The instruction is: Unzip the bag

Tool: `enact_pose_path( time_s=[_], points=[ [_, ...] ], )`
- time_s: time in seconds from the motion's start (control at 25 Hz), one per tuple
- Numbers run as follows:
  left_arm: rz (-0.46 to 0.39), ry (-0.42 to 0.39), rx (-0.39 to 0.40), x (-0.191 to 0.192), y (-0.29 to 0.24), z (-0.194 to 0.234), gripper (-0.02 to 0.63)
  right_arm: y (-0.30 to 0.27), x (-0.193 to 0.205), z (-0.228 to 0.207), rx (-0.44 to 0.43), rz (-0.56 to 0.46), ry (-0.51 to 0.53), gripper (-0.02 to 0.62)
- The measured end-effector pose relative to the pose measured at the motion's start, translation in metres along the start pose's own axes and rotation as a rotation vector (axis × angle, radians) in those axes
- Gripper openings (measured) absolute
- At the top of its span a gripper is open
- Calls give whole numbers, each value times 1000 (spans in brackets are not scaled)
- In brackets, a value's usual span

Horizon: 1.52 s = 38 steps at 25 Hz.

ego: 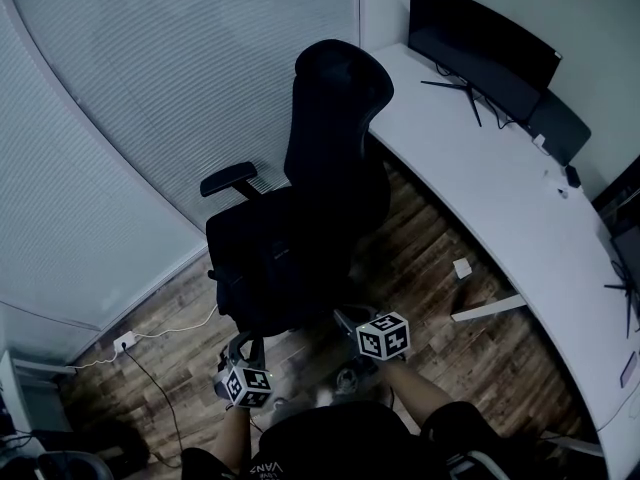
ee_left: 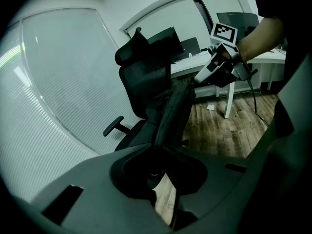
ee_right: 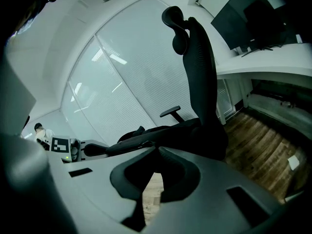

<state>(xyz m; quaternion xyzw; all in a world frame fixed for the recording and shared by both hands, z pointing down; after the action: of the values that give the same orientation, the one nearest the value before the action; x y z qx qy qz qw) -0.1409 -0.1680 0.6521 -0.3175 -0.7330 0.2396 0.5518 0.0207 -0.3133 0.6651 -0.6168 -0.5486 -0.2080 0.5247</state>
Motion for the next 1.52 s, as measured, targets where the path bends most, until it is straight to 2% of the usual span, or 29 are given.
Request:
enact_pose_path(
  time_s=[0.44, 0.92, 1.24, 1.52],
  points=[
    [36, 12, 0, 0, -1, -5, 69, -1, 2, -43, 73, 24, -35, 46],
    [28, 8, 24, 7, -8, -6, 69, -21, 4, -73, 147, 68, -63, 46],
    [28, -4, 42, 11, -10, -3, 71, -22, 11, -68, 177, 68, -105, 48],
    [0, -12, 64, 19, -9, 4, 75, -9, 17, -45, 226, 67, -80, 48]
  ],
)
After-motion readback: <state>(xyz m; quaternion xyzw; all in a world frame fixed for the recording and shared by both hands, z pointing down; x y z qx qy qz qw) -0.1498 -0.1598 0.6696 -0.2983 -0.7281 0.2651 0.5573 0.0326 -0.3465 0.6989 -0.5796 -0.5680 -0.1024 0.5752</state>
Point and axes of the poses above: the fingertips, and each gripper's own axes: y backward along the fingers, z to its left, x out of its underside, the point moved 2 cm from there along y, backward along the fingers, and after that the axes turned 14 degrees about y, right-handed, at the moved point
